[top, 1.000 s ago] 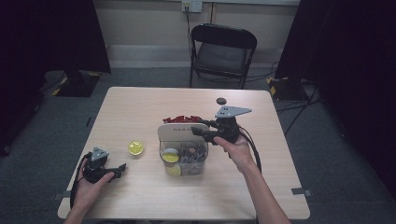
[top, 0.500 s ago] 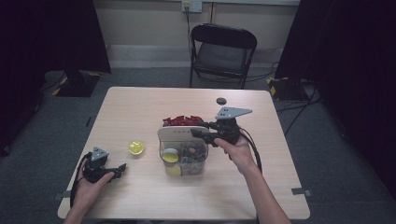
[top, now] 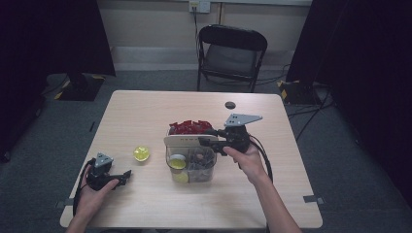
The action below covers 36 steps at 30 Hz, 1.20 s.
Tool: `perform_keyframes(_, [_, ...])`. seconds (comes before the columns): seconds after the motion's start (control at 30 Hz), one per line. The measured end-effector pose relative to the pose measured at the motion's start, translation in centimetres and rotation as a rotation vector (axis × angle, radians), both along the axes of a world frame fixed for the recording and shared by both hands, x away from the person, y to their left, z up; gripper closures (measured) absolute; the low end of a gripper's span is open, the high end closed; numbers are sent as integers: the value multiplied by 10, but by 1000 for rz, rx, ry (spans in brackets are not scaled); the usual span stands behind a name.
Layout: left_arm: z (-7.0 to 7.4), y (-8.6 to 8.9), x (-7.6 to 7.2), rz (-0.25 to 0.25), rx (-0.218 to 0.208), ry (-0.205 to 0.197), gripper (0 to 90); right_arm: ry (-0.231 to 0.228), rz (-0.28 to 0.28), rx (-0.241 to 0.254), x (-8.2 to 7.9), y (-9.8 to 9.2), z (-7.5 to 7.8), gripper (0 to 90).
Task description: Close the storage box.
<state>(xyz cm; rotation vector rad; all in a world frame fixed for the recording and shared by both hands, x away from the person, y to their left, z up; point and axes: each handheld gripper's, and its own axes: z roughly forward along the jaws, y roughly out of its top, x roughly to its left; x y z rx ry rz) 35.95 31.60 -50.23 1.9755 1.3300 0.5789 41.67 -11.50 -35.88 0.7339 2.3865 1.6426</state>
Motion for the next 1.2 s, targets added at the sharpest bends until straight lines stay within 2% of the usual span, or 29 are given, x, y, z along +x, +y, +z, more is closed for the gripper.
perform_keyframes(0.77, [0, 0, 0, 0, 0, 0, 130, 9, 21, -35, -13, 6, -10, 551])
perform_keyframes(1.2, [0, 0, 0, -1, 0, 0, 130, 18, 27, -37, -17, 8, -15, 534])
